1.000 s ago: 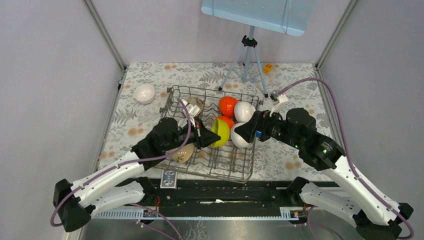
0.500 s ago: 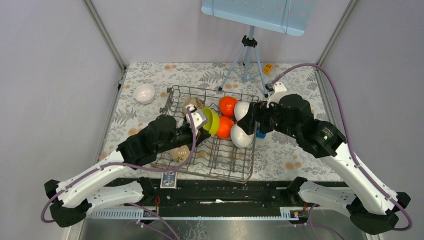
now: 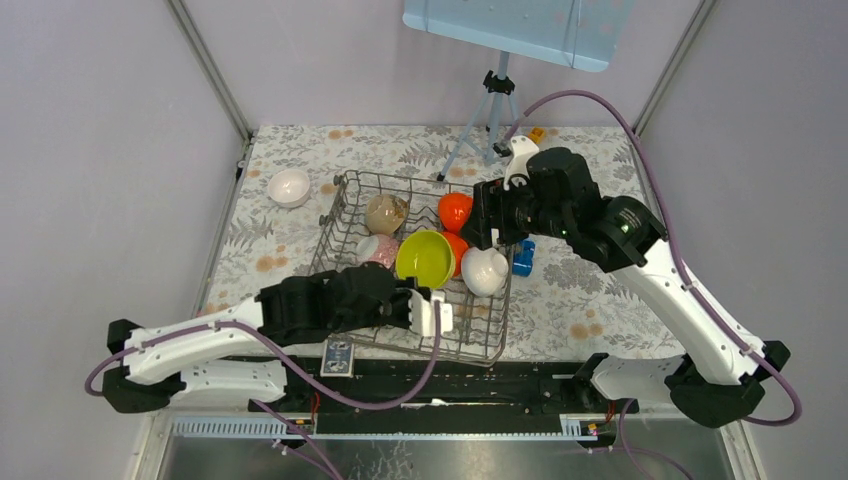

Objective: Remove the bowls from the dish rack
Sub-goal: Place the bowl at the center of the board.

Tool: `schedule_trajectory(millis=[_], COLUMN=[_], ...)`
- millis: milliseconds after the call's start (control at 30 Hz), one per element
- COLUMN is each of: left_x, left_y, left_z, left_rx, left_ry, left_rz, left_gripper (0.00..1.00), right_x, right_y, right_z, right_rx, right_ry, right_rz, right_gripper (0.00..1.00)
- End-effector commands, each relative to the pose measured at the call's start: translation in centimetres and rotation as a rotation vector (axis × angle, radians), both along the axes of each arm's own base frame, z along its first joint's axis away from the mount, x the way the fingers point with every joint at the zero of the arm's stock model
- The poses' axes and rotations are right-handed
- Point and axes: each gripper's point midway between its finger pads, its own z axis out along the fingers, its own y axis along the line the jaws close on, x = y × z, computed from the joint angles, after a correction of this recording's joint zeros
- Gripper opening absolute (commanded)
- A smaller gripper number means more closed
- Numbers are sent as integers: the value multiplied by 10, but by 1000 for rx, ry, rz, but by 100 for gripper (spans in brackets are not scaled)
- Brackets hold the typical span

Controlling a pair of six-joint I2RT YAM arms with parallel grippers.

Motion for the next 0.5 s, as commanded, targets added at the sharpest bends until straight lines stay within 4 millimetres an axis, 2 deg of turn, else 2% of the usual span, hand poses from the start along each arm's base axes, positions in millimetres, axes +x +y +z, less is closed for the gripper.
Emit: schedule_trajectory(millis=[0, 267, 467], left_x=[4, -2, -11], left_y=[-2, -7, -6], left_z=[7, -4, -10], left_rx=[122, 219, 247], left_ry=[-175, -239, -246], left_rz=[-62, -141, -183], left_gripper=[0, 0, 0], right_x=[-7, -10, -11], right_y=[10, 24, 31], right_z=[11, -29, -50], right_rx=[-18, -238, -288], right_ry=[1, 1, 12], right_rz=[88, 127, 142], right_gripper=[71, 66, 62])
